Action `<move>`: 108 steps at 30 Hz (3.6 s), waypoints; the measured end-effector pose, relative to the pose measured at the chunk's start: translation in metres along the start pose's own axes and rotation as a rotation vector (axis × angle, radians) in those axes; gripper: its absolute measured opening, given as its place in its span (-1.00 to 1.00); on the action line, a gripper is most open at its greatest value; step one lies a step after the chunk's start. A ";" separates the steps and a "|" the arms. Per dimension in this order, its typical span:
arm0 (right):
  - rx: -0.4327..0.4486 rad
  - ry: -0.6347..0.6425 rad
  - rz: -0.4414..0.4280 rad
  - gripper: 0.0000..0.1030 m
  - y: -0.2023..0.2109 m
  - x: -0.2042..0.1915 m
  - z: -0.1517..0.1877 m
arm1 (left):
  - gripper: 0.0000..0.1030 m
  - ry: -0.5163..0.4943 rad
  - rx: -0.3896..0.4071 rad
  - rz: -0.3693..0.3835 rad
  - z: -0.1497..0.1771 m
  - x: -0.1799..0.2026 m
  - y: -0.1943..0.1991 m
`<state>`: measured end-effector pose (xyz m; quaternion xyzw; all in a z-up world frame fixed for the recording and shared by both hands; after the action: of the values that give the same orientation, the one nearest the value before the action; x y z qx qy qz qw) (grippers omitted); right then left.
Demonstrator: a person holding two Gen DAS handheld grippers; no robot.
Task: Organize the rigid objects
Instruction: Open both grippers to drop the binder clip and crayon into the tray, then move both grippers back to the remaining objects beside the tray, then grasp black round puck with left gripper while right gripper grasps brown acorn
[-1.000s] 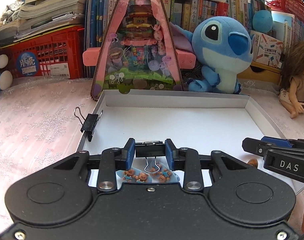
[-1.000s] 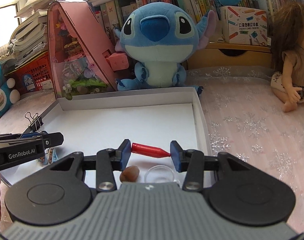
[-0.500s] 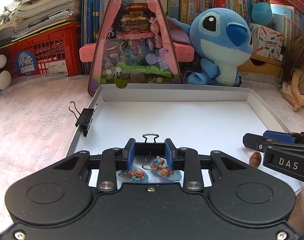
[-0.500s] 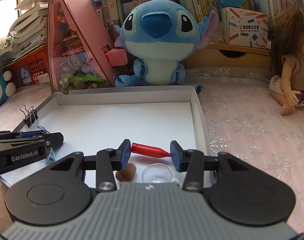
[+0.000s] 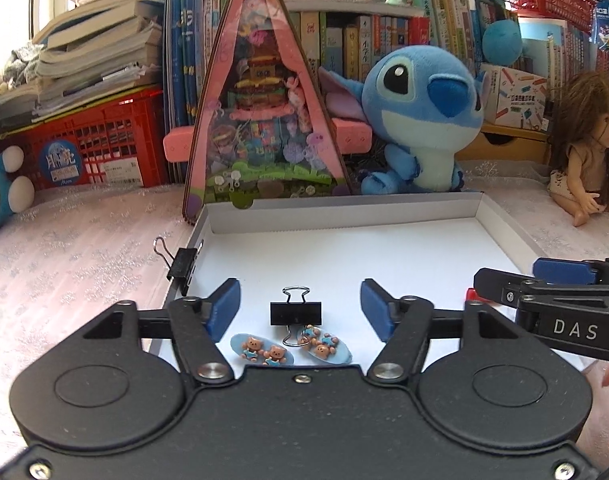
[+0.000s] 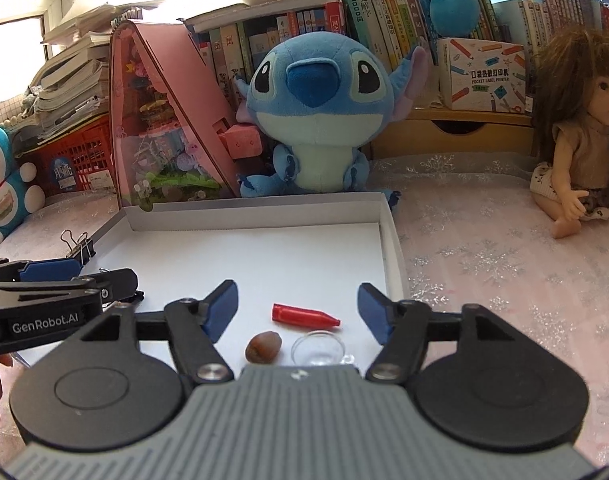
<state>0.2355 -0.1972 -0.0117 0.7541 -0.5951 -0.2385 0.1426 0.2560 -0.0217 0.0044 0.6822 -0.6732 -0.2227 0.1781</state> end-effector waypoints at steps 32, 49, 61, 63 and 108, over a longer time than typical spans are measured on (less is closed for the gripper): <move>0.041 0.096 -0.011 0.88 0.103 -0.019 0.043 | 0.66 -0.021 0.050 0.127 0.054 0.003 0.124; -0.006 0.093 -0.006 0.88 0.124 -0.014 0.080 | 0.66 -0.087 0.047 0.143 0.101 0.007 0.155; -0.033 0.128 -0.023 0.85 0.147 -0.014 0.113 | 0.66 -0.130 0.055 0.188 0.137 -0.002 0.177; -0.038 0.134 -0.016 0.78 0.150 -0.014 0.118 | 0.66 -0.133 0.061 0.204 0.140 -0.004 0.183; -0.028 0.133 -0.033 -0.58 0.158 -0.021 0.130 | -0.42 -0.101 -0.030 0.260 0.142 0.017 0.165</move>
<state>0.0320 -0.2082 -0.0385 0.7760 -0.5684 -0.1986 0.1881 0.0402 -0.0358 -0.0261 0.5745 -0.7606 -0.2418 0.1816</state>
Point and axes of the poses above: each gripper's, at about its wrist camera, not at the fingertips, and y roughly against the way its jaws point, x to its right, z to its underside, the point moved 4 cm from there along -y, roughly the way its jaws point, and after that the axes turned 4 degrees about -z, right-handed, at the moved point
